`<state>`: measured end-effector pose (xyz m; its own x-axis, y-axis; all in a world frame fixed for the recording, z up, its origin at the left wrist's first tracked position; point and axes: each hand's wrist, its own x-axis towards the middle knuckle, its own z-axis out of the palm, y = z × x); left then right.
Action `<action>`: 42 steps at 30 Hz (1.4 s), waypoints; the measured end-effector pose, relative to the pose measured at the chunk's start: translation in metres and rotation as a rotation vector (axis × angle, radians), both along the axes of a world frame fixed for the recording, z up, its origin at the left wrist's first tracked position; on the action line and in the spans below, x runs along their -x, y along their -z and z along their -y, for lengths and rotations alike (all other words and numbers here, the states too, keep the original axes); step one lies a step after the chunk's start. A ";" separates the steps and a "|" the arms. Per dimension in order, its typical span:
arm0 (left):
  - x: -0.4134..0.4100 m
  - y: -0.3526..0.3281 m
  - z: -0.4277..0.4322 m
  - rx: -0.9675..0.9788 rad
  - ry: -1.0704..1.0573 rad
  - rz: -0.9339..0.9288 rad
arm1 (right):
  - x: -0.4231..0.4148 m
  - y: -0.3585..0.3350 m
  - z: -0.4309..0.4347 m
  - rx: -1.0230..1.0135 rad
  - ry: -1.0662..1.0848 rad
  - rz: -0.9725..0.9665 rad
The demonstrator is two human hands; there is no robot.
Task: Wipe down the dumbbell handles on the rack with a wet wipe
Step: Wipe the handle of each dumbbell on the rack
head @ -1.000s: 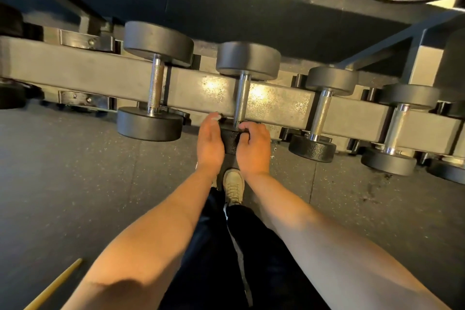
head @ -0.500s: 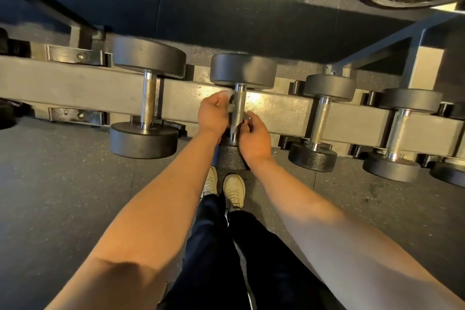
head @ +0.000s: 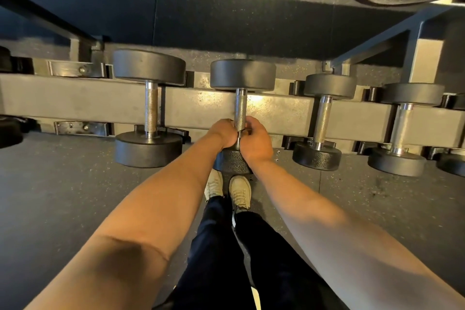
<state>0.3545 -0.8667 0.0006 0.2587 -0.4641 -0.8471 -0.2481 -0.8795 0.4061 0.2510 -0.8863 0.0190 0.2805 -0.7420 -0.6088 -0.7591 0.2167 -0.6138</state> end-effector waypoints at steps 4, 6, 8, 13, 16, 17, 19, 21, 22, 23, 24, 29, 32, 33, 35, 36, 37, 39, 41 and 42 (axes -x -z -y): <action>-0.001 -0.010 -0.012 -0.024 0.027 0.057 | -0.005 -0.009 -0.006 0.063 -0.028 -0.030; -0.004 -0.021 -0.027 0.027 -0.013 0.105 | -0.010 -0.019 -0.012 0.132 -0.036 -0.028; -0.012 -0.032 -0.048 0.123 -0.126 0.106 | -0.022 -0.033 -0.024 0.150 -0.031 0.040; -0.048 -0.060 -0.103 0.375 -0.344 0.169 | -0.072 -0.053 -0.057 0.020 -0.006 0.221; -0.080 -0.067 -0.124 0.443 -0.393 0.211 | -0.104 -0.054 -0.073 -0.028 0.054 0.276; -0.092 -0.068 -0.128 0.454 -0.405 0.225 | -0.114 -0.052 -0.077 -0.031 0.074 0.283; -0.116 -0.068 -0.132 0.510 -0.424 0.286 | -0.133 -0.046 -0.083 -0.024 0.110 0.275; -0.140 -0.061 -0.135 0.583 -0.477 0.362 | -0.152 -0.035 -0.089 -0.053 0.181 0.264; -0.152 -0.058 -0.135 0.596 -0.526 0.394 | -0.161 -0.031 -0.093 -0.065 0.204 0.253; -0.163 -0.054 -0.134 0.592 -0.585 0.406 | -0.169 -0.026 -0.096 -0.072 0.219 0.239; -0.173 -0.048 -0.132 0.575 -0.631 0.390 | -0.177 -0.021 -0.099 -0.082 0.230 0.221; -0.183 -0.031 -0.111 0.419 -0.558 0.164 | -0.193 -0.005 -0.106 -0.184 0.260 0.212; -0.183 -0.019 -0.113 0.395 -0.418 0.192 | -0.195 0.005 -0.114 -0.095 0.198 0.232; -0.185 -0.015 -0.115 0.403 -0.360 0.204 | -0.197 0.008 -0.117 -0.071 0.191 0.243; -0.191 -0.010 -0.121 0.442 -0.286 0.212 | -0.198 0.013 -0.120 -0.030 0.172 0.217; -0.193 -0.008 -0.125 0.470 -0.280 0.206 | -0.199 0.013 -0.121 -0.010 0.147 0.177; -0.193 -0.005 -0.131 0.481 -0.283 0.192 | -0.198 0.015 -0.122 0.014 0.121 0.146; -0.192 -0.001 -0.142 0.443 -0.280 0.190 | -0.198 0.016 -0.125 0.045 0.076 0.077; -0.192 0.002 -0.148 0.403 -0.270 0.193 | -0.198 0.015 -0.126 0.071 0.049 0.035; -0.193 0.002 -0.148 0.408 -0.302 0.185 | -0.199 0.012 -0.126 0.081 0.040 0.023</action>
